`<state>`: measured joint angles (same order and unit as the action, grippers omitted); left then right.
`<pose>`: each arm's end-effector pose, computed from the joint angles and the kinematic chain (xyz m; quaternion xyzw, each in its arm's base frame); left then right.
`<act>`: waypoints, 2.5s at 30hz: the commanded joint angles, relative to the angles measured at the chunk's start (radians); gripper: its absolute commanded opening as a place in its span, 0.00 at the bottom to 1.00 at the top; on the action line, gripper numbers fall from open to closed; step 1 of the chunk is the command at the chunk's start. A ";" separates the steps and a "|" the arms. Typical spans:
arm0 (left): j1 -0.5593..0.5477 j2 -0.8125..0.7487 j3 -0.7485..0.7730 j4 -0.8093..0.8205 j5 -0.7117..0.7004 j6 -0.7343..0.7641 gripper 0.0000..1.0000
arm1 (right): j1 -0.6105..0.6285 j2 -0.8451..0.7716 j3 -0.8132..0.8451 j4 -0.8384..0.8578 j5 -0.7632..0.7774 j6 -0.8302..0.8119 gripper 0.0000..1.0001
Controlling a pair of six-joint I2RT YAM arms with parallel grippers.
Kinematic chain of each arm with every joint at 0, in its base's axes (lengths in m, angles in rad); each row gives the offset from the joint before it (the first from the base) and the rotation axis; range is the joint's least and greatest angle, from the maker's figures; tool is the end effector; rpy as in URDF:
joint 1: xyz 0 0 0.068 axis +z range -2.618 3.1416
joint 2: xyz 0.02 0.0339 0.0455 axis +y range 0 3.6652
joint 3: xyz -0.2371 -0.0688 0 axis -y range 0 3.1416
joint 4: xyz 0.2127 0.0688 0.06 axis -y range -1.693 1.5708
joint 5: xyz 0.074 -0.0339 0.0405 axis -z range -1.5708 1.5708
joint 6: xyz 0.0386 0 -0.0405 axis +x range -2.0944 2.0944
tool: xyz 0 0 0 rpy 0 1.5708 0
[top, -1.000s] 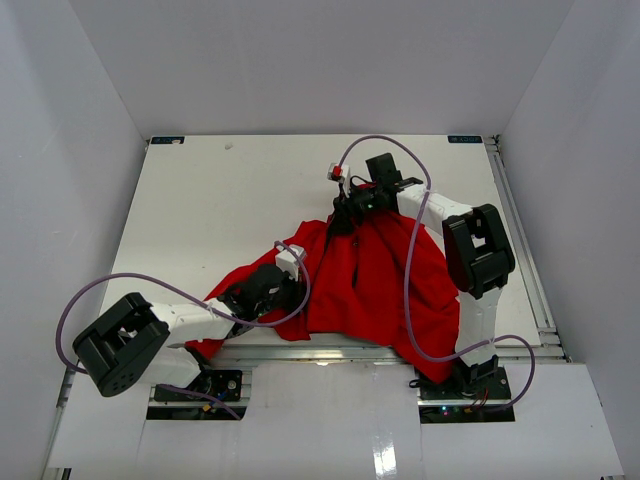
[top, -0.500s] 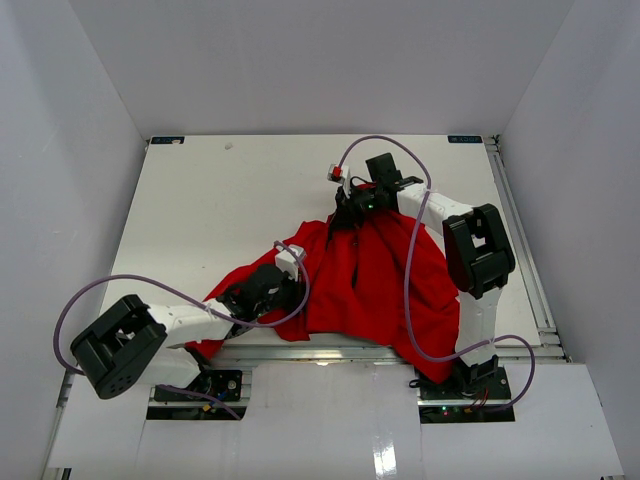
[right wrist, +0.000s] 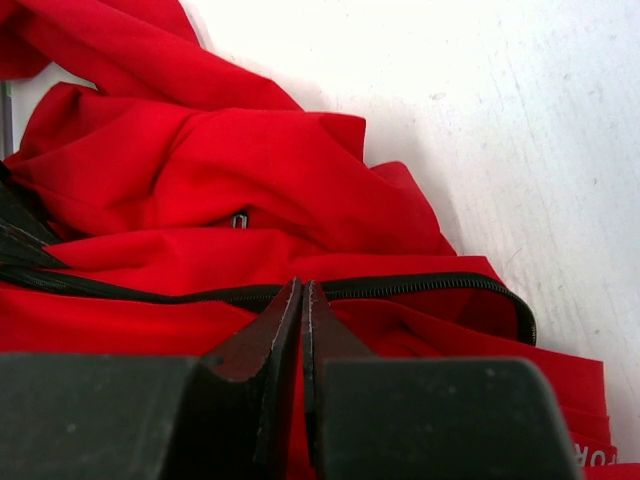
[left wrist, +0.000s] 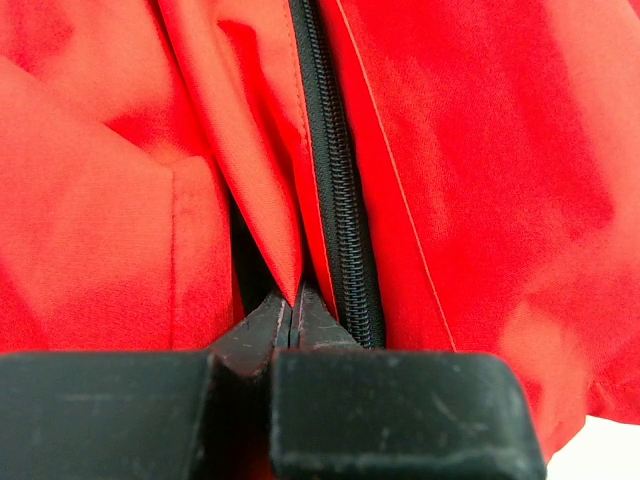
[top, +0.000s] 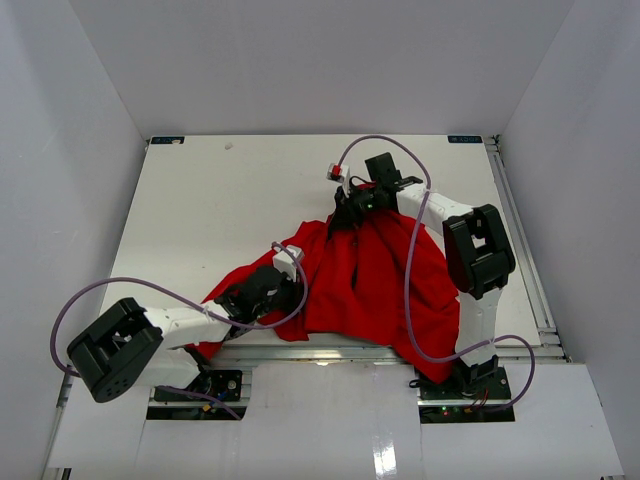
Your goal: Zip up the jacket
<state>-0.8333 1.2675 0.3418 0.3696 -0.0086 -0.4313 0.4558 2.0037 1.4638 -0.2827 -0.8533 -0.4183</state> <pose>0.1486 -0.1631 0.1465 0.1725 0.8568 -0.2841 0.3941 0.3467 0.2023 0.1980 -0.4957 0.7037 0.3914 0.3254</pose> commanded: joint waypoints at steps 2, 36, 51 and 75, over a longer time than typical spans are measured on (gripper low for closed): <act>-0.003 -0.034 -0.013 0.005 -0.019 -0.001 0.00 | 0.019 -0.025 -0.013 -0.009 0.022 0.005 0.11; -0.007 -0.106 -0.040 -0.016 -0.017 -0.020 0.00 | 0.008 -0.097 -0.076 0.388 0.293 0.300 0.08; -0.018 -0.322 -0.055 -0.128 -0.051 -0.060 0.00 | -0.124 -0.054 0.013 0.533 0.485 0.482 0.08; -0.013 -0.640 0.158 -0.310 -0.675 0.244 0.00 | -0.267 -0.207 0.064 0.665 0.593 0.556 0.08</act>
<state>-0.8417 0.7483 0.4797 0.0441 -0.4781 -0.3215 0.3256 1.9091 1.5215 0.1387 -0.4904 0.1791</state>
